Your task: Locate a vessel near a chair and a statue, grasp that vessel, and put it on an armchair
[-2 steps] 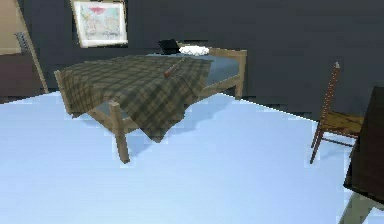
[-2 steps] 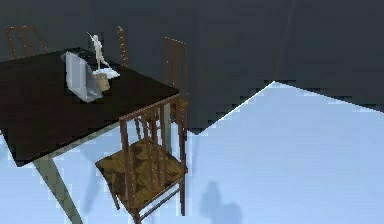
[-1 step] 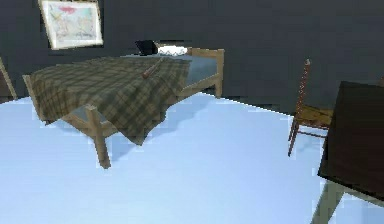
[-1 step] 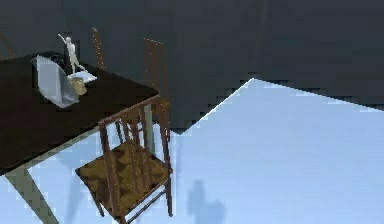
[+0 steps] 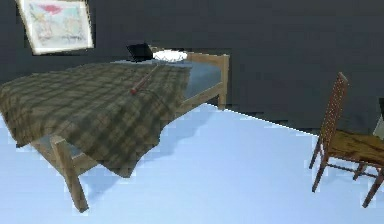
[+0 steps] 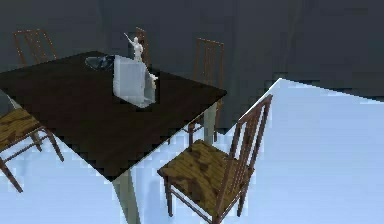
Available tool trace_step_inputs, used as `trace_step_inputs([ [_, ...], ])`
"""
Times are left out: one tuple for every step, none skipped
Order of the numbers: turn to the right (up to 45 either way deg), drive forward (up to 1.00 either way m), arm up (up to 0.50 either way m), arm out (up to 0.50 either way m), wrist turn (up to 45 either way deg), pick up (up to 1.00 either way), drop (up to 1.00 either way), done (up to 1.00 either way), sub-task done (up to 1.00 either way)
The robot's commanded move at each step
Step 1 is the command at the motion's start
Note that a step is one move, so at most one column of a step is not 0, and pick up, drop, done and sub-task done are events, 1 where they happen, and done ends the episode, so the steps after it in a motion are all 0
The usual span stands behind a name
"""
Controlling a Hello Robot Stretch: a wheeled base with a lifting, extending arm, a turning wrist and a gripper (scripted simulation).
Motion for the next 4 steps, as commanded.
trace_step_inputs([
  [-9.0, 0.00, 0.00, 0.00, 0.0, 0.00, 0.00, 0.00, 0.00],
  [45.0, 0.00, 0.00, 0.00, 0.0, 0.00, 0.00, 0.00, 0.00],
  [36.0, 0.00, 0.00, 0.00, 0.0, 0.00, 0.00, 0.00, 0.00],
  [0.0, 0.45, 0.00, 0.00, 0.0, 0.00, 0.00, 0.00, 0.00],
])
